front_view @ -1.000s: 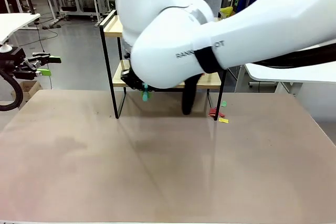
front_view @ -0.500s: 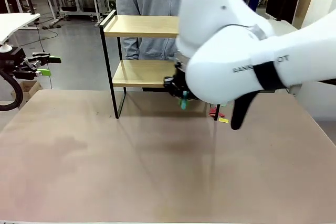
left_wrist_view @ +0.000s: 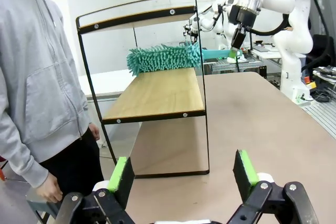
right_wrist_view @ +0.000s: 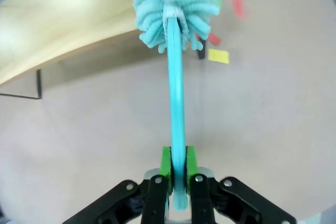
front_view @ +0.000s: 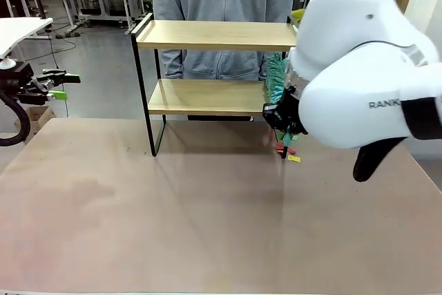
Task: Clean the shelf.
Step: Clean the specific section of the Shelf indicated by the human with the Duster.
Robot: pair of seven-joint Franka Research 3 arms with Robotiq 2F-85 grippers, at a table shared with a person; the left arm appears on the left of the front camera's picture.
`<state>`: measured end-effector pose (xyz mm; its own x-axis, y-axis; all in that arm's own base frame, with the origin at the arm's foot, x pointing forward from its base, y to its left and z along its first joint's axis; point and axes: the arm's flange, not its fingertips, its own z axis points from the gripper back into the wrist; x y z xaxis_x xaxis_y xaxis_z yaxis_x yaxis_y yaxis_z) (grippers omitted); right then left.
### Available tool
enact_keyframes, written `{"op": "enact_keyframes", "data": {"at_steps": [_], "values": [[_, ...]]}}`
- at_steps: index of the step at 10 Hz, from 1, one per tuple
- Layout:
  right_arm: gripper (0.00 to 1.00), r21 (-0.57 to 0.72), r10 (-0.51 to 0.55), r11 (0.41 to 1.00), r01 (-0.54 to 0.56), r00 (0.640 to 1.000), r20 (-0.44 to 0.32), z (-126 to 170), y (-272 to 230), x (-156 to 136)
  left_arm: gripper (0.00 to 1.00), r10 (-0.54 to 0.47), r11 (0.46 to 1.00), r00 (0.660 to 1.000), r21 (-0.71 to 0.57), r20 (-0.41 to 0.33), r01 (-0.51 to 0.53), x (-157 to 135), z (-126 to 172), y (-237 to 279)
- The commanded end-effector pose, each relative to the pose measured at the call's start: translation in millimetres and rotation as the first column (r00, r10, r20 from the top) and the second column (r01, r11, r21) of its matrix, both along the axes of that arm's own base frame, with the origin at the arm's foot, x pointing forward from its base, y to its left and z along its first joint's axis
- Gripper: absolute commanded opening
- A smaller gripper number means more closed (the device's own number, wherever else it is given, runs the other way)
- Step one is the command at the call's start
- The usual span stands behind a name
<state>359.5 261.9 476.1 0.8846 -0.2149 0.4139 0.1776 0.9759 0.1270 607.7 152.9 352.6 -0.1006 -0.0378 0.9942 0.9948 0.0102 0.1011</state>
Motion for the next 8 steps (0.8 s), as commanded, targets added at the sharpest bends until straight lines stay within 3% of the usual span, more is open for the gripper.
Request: {"op": "enact_keyframes", "data": {"at_steps": [1,5,8], "values": [[0.14,-0.015,-0.025,1.0,0.025,0.999,-0.039,-9,2,6,1.0,-0.001,1.0,1.0,-0.003,0.005,0.001,-2,3,-1],[0.14,-0.022,-0.009,1.0,0.009,1.0,-0.015,-9,1,1,1.0,-0.001,1.0,1.0,-0.003,0.005,0.001,-2,3,-1],[0.14,0.026,0.12,0.992,-0.122,0.991,0.067,15,-5,-13,1.0,-0.001,1.0,1.0,-0.003,0.005,0.001,-2,3,-1]]}}
